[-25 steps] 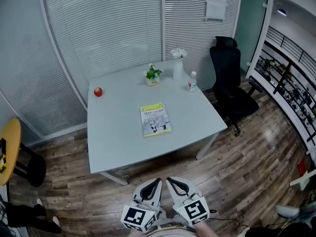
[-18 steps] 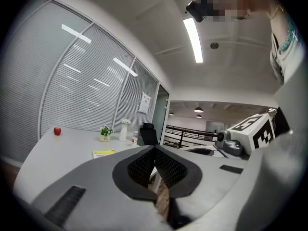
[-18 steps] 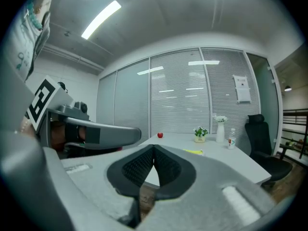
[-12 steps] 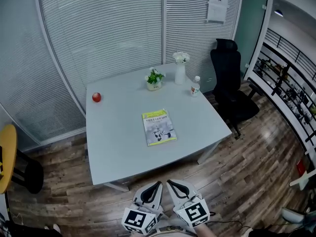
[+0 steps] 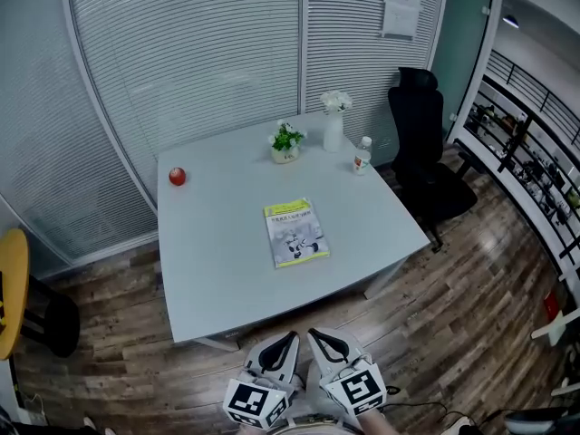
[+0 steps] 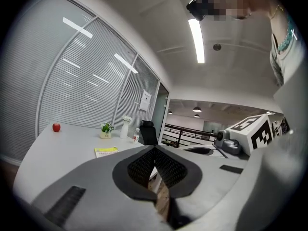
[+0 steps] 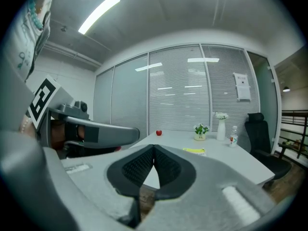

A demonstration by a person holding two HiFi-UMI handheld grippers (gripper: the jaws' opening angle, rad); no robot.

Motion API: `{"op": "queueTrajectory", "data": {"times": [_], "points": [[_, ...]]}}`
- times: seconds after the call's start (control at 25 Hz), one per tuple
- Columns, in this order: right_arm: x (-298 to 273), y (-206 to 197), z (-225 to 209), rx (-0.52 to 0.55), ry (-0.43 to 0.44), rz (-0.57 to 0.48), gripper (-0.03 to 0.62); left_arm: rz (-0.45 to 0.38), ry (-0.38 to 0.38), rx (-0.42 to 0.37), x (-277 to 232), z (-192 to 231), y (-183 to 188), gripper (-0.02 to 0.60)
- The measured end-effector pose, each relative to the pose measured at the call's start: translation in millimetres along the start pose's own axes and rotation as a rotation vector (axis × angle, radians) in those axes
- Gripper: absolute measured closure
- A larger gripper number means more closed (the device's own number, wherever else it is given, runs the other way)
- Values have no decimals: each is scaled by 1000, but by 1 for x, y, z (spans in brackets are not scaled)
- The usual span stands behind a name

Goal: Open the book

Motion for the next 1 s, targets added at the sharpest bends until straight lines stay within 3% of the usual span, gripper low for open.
{"op": "queueTrajectory", "data": {"times": [0.36, 1.0], "points": [[-31, -3, -24, -6, 14, -13, 591, 0, 5, -39, -32, 19, 7, 583], [-121, 16, -116, 5, 65, -6, 591, 0, 36, -14, -140, 80, 26, 583]]}}
Point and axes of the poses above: the fingertips, and each gripper's own axes: x backward along the fingers, z to its left, y out of its top, the point moved 4 cm from there along x, backward along the fingers, and after that the axes turned 6 degrees about -z, right-handed, at the moved point
